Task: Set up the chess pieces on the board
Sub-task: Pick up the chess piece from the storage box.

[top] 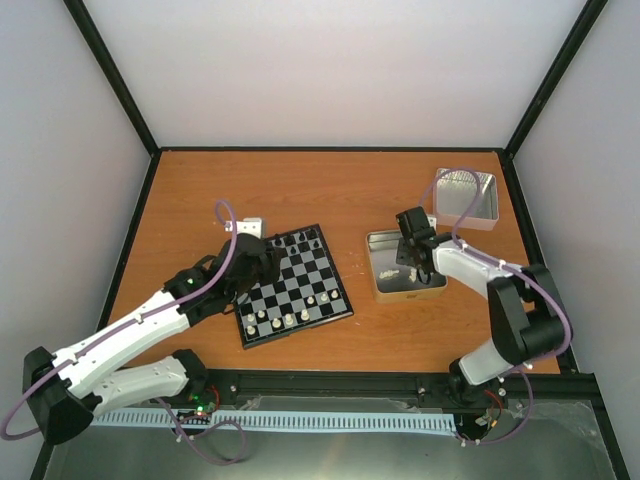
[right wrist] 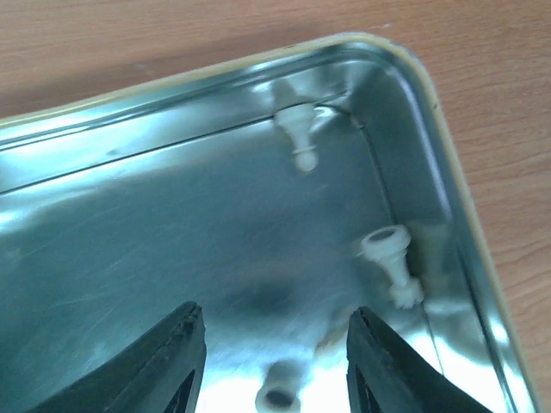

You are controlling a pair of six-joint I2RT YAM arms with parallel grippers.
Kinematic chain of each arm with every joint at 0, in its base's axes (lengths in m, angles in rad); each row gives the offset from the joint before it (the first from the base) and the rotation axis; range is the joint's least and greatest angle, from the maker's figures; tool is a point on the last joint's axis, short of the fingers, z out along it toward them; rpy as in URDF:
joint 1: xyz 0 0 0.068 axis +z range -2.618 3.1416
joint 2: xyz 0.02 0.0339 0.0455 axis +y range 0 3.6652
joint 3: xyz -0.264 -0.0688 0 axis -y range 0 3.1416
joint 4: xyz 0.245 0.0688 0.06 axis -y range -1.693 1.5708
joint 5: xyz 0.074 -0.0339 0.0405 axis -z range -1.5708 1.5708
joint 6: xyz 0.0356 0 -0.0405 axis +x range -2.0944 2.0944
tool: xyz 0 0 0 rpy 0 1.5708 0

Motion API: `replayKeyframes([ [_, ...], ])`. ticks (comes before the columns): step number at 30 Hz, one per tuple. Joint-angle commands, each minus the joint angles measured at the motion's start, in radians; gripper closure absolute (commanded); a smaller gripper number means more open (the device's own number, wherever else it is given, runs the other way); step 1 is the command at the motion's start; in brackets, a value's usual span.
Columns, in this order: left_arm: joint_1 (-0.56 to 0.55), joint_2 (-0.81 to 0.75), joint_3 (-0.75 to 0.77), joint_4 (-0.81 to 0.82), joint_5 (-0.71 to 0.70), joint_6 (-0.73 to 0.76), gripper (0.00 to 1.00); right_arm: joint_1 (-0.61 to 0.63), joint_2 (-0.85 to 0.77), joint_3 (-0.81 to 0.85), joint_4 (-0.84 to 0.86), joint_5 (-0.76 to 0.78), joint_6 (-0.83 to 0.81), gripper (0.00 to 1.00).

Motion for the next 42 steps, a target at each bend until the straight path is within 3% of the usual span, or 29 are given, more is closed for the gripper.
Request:
replayKeyframes([
  [1, 0.006, -0.012, -0.021, -0.01, -0.007, -0.03, 0.58, -0.054, 0.093, 0.052, 0.092, 0.054, -0.085, 0.58],
  [5, 0.007, -0.014, -0.03, -0.006, 0.008, -0.028, 0.58, -0.081, 0.175, 0.092, 0.12, 0.026, -0.136, 0.63],
  [20, 0.009, -0.019, -0.034, -0.002, 0.016, -0.023, 0.58, -0.136, 0.303, 0.168, 0.127, -0.105, -0.191, 0.64],
  [25, 0.009, -0.015, -0.03, -0.003, 0.019, -0.022, 0.58, -0.165, 0.323, 0.18, 0.113, -0.139, -0.198, 0.72],
  [35, 0.009, -0.007, -0.025, 0.007, 0.026, -0.022, 0.58, -0.174, 0.321, 0.191, 0.091, -0.152, -0.19, 0.92],
  [42, 0.011, 0.005, -0.024, 0.027, 0.047, -0.019, 0.54, -0.175, 0.189, 0.127, 0.105, -0.266, -0.121, 0.93],
])
